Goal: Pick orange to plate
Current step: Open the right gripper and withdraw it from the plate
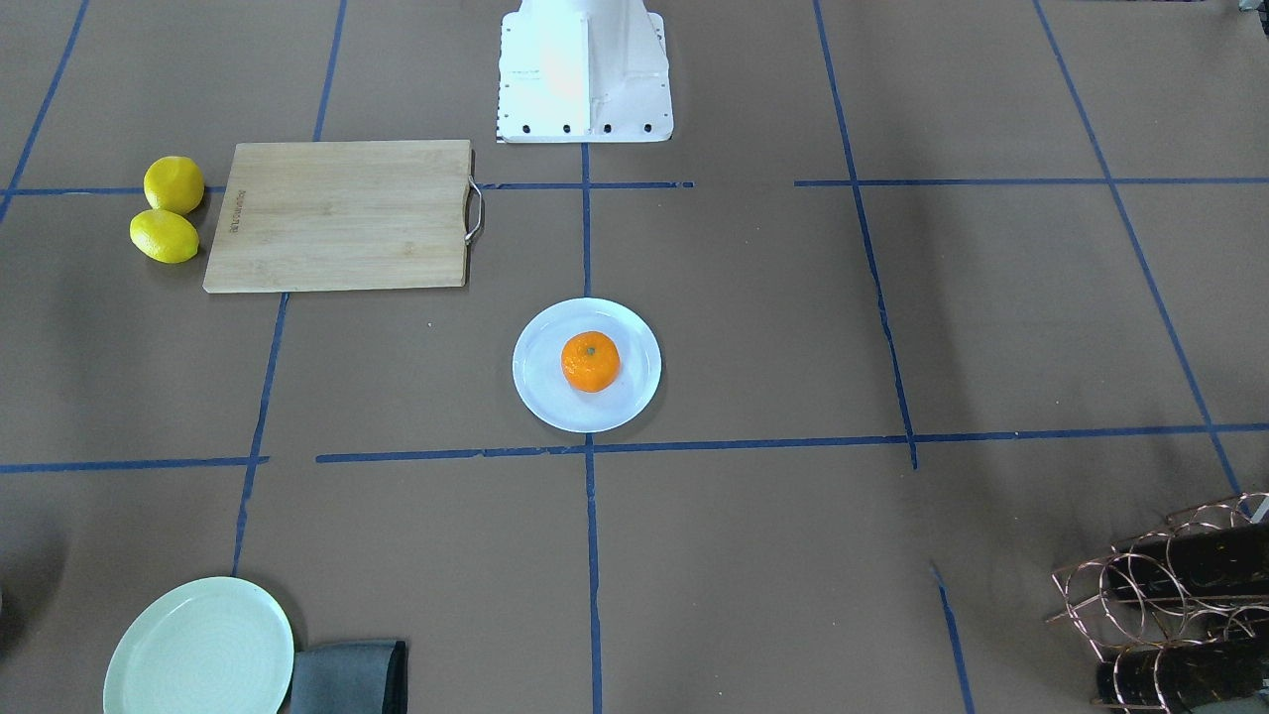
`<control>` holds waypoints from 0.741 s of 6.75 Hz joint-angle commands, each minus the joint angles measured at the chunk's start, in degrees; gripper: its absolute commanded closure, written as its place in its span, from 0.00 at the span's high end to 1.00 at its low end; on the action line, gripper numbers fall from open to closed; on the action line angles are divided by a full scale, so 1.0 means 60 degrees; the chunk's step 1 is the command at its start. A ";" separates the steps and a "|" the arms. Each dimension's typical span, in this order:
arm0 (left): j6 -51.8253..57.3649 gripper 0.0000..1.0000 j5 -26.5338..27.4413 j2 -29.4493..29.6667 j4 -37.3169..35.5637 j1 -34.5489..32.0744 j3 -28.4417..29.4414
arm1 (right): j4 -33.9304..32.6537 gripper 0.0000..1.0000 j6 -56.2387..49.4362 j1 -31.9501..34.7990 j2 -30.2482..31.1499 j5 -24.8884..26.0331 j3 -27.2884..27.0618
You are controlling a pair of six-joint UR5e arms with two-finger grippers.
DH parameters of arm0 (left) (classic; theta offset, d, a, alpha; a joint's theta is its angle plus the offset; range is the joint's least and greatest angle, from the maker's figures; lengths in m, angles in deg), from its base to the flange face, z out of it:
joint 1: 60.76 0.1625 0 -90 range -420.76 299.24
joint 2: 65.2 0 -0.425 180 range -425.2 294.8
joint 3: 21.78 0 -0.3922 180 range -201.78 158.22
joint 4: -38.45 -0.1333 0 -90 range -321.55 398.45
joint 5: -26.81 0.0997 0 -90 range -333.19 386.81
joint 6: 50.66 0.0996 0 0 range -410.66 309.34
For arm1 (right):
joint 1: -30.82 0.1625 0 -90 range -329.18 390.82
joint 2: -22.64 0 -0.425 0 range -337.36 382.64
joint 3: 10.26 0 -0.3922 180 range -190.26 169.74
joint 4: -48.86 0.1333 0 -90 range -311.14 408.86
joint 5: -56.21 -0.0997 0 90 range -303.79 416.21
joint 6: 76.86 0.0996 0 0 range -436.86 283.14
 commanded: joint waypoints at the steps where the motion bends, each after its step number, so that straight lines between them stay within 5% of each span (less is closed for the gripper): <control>1: -0.0448 1.00 -0.0006 -0.0016 0.0000 -0.0045 -0.0069 | 0.0012 1.00 -0.2071 0.1141 0.0223 -0.0156 0.1656; 4: -0.0451 1.00 0.0023 -0.0016 0.0000 -0.0075 -0.0085 | 0.0567 1.00 -0.1814 0.1761 0.1186 -0.0451 0.1738; 5: -0.0451 1.00 0.0024 -0.0016 0.0000 -0.0089 -0.0085 | 0.1599 1.00 -0.1783 0.1892 0.1625 -0.0393 0.1692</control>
